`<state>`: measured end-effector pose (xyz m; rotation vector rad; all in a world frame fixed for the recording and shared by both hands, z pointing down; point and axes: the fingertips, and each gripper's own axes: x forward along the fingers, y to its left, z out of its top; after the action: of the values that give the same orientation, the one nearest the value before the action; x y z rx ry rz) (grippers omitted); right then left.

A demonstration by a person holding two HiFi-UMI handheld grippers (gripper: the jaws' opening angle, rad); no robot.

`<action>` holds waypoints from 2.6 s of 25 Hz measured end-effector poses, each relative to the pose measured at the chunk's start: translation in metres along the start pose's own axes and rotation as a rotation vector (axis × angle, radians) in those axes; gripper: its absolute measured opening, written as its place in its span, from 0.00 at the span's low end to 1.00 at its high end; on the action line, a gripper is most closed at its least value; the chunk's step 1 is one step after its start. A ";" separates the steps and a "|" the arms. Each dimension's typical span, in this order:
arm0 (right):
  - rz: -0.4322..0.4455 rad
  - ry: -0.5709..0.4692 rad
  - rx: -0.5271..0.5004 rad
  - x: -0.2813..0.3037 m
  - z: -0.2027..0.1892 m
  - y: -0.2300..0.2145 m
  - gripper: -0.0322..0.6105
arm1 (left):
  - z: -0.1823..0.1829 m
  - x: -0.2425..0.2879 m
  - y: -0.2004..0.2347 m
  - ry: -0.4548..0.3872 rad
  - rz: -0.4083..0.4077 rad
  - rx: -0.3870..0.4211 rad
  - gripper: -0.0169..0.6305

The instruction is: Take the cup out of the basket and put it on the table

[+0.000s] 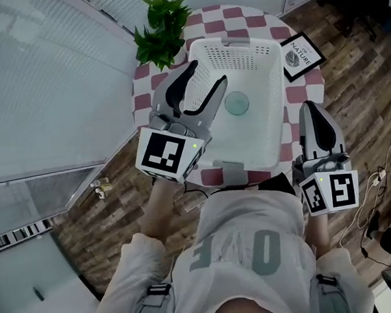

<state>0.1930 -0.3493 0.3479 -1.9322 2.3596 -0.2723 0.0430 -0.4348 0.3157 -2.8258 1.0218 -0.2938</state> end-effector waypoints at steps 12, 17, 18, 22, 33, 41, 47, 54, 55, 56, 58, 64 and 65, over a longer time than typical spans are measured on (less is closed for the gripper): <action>-0.067 0.097 0.153 -0.017 -0.052 -0.045 0.07 | -0.191 0.081 -0.057 0.749 -0.558 0.458 0.39; -0.077 0.097 0.169 -0.015 -0.053 -0.060 0.07 | -0.245 0.082 -0.068 0.902 -0.676 0.554 0.41; -0.077 0.101 0.168 -0.014 -0.054 -0.062 0.07 | -0.254 0.083 -0.068 0.936 -0.688 0.562 0.41; -0.074 0.131 0.170 -0.008 -0.064 -0.067 0.07 | -0.288 0.083 -0.066 1.078 -0.723 0.538 0.41; -0.079 0.177 0.203 -0.001 -0.081 -0.074 0.07 | -0.340 0.082 -0.071 1.274 -0.802 0.405 0.41; -0.116 0.179 0.209 0.001 -0.087 -0.087 0.07 | -0.366 0.075 -0.067 1.371 -0.796 0.388 0.36; -0.112 0.185 0.219 0.004 -0.091 -0.090 0.07 | -0.368 0.080 -0.065 1.367 -0.762 0.373 0.31; -0.108 0.188 0.214 0.004 -0.091 -0.090 0.07 | -0.366 0.075 -0.073 1.366 -0.770 0.377 0.07; -0.108 0.190 0.213 0.004 -0.092 -0.090 0.07 | -0.366 0.075 -0.073 1.366 -0.767 0.375 0.07; -0.109 0.190 0.213 0.003 -0.092 -0.090 0.07 | -0.367 0.076 -0.073 1.367 -0.763 0.369 0.07; -0.109 0.191 0.210 0.003 -0.092 -0.089 0.07 | -0.369 0.076 -0.073 1.373 -0.754 0.348 0.06; -0.088 0.189 0.190 0.004 -0.086 -0.082 0.07 | -0.368 0.078 -0.070 1.375 -0.700 0.286 0.06; -0.080 0.187 0.183 0.004 -0.084 -0.080 0.07 | -0.367 0.078 -0.068 1.374 -0.683 0.280 0.06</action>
<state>0.2546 -0.3611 0.4459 -1.9943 2.2721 -0.6785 0.0620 -0.4510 0.6966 -2.3159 -0.0727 -2.3459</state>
